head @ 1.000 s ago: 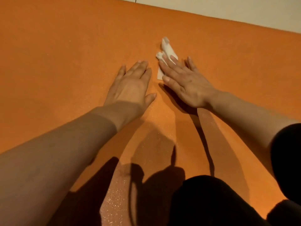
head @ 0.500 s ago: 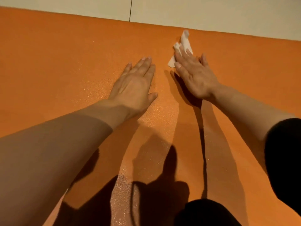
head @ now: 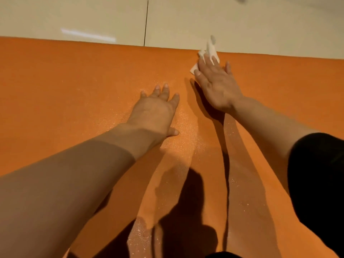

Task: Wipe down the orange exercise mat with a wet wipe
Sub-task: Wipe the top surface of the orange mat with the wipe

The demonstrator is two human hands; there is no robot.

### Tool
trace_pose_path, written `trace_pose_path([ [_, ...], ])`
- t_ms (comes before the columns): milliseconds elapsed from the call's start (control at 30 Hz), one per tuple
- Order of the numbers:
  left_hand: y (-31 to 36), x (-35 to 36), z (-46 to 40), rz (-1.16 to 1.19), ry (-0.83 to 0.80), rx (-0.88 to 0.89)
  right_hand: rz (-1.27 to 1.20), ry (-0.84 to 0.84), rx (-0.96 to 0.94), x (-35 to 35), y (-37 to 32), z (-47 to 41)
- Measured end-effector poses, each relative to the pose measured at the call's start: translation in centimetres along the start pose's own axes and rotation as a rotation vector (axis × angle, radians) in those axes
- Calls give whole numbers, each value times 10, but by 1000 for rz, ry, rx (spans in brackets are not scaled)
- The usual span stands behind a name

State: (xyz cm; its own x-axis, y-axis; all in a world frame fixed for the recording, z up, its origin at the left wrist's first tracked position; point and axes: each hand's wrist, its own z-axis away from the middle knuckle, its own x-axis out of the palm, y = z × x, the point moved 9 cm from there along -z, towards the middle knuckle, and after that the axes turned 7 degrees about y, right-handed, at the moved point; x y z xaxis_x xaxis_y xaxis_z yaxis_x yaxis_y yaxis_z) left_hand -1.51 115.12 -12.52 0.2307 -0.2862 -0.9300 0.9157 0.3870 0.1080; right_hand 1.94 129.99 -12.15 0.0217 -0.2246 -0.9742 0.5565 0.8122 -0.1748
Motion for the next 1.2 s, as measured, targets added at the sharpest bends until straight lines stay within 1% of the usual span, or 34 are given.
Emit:
trace_pose_path([
  [33, 1, 0, -3, -18, -24, -13, -7, 2, -17, 2, -10, -2],
  [133, 6, 4, -6, -64, -85, -53, -26, -29, -143, 9, -46, -13],
  [200, 8, 7, -6, -100, -104, -72, -11, -32, -183, 8, -44, -22],
  [233, 8, 7, -6, -102, -103, -75, -1, -23, -171, 4, -33, -25],
  [367, 7, 8, -5, -82, -105, -67, 70, 20, 58, -11, 53, -13],
  [433, 8, 9, -7, -85, -111, -78, 60, 39, 178, -17, 85, -4],
  [500, 9, 7, -8, -69, -123, -95, -17, 71, 276, -15, 87, -7],
  [533, 9, 6, -8, -58, -129, -103, -39, 78, 279, -12, 73, -11],
  [567, 9, 6, -9, -48, -132, -110, -49, 77, 240, -8, 51, -14],
  [667, 9, 6, -8, -44, -119, -112, -44, 47, -50, 6, -21, -9],
  [733, 8, 5, -6, -49, -105, -100, -6, 20, -181, 9, -30, 0],
  [767, 7, 4, -5, -40, -100, -94, 6, 23, -195, 8, -19, 2],
  [800, 7, 3, -4, -27, -97, -89, 11, 36, -167, 4, -1, 5],
  [833, 7, 2, -3, -17, -96, -86, 16, 55, -101, 0, 21, 9],
  [900, 8, 2, -2, -7, -96, -89, 34, 97, 94, -6, 64, 19],
  [967, 7, 2, -3, -8, -89, -95, 46, 113, 229, -2, 70, 25],
  [1000, 7, 2, -2, -8, -84, -99, 27, 120, 227, 1, 54, 27],
  [1033, 7, 3, -1, -4, -77, -101, 0, 118, 169, 6, 28, 30],
  [1100, 9, 2, 6, 13, -44, -104, -35, 67, -65, 17, -28, 45],
  [1133, 10, 2, 10, 19, -16, -108, -30, 34, -168, 22, -44, 56],
  [1167, 12, 2, 16, 18, 6, -110, -18, 11, -222, 24, -45, 65],
  [1200, 14, 4, 22, 17, 13, -112, -2, 8, -225, 23, -33, 72],
])
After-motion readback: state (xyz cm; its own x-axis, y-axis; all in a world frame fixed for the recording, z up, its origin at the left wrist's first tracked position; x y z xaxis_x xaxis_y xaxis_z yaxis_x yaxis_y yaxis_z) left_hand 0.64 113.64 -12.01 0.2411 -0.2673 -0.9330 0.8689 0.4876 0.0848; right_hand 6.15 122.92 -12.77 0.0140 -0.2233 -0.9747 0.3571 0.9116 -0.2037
